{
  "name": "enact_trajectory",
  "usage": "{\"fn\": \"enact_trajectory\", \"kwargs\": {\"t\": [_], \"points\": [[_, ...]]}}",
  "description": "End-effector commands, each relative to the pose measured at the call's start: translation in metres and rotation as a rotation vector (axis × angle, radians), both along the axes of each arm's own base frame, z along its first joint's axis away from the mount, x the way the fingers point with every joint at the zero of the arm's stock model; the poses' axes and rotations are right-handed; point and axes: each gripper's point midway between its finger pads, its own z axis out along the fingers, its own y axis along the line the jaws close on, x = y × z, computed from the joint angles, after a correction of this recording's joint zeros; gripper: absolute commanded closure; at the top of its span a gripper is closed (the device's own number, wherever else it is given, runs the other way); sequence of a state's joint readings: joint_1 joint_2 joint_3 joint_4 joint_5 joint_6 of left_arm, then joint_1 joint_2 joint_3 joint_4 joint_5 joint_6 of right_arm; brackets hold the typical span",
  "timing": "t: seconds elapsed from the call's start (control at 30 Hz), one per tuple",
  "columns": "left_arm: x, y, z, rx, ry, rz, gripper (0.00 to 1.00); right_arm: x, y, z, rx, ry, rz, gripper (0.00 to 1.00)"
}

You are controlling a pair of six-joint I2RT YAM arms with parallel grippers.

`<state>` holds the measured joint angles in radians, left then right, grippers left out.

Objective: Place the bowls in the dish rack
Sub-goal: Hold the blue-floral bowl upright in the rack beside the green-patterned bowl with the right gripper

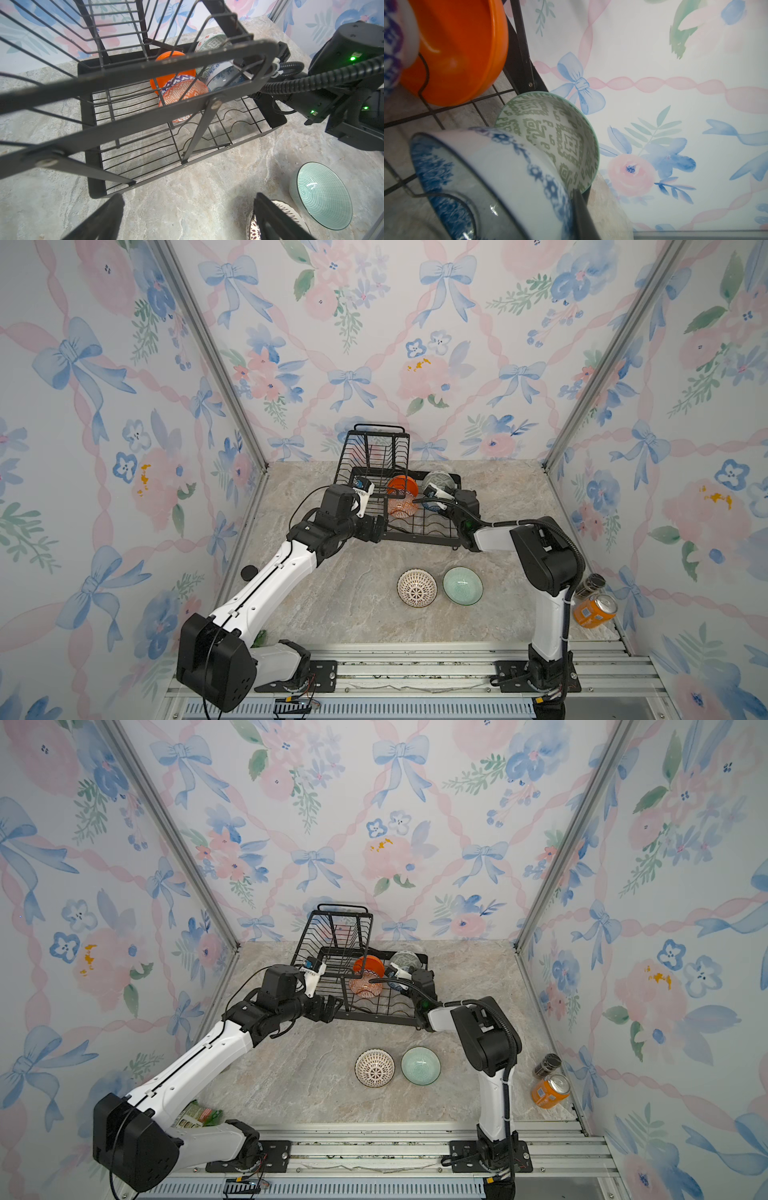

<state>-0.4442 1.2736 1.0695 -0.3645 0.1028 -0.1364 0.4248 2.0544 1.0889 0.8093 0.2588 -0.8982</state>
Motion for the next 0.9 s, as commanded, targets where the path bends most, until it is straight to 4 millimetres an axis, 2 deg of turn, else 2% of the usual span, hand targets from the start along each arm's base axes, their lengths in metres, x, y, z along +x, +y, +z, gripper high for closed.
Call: {"fn": "enact_trajectory", "kwargs": {"t": [0.0,0.2,0.3,0.4,0.47,0.7,0.8,0.87], "points": [[-0.002,0.0,-0.002,-0.022,0.011,-0.001,0.02,-0.008,0.008,0.014,0.022,-0.009,0.018,0.82],[-0.002,0.0,-0.001,-0.024,0.005,-0.002,0.02,-0.009,0.011,0.015,0.019,0.0,0.023,0.76],[-0.003,0.0,0.001,-0.026,0.001,-0.002,0.02,-0.009,0.012,0.017,0.018,-0.001,0.025,0.7],[-0.003,0.0,0.002,-0.028,-0.001,-0.003,0.02,-0.011,0.016,0.018,0.022,0.026,0.046,0.52],[-0.004,0.0,0.001,-0.028,0.002,-0.005,0.02,-0.013,0.018,0.019,0.04,0.053,0.061,0.25],[-0.006,0.002,0.003,-0.034,-0.006,0.0,0.02,-0.017,0.015,0.023,0.05,0.06,0.053,0.11],[-0.007,0.002,0.003,-0.035,-0.008,0.0,0.02,-0.018,0.011,0.029,0.062,0.03,0.033,0.02],[-0.007,0.002,0.002,-0.036,-0.007,-0.002,0.02,-0.02,0.01,0.033,0.072,0.016,0.019,0.03]]}}
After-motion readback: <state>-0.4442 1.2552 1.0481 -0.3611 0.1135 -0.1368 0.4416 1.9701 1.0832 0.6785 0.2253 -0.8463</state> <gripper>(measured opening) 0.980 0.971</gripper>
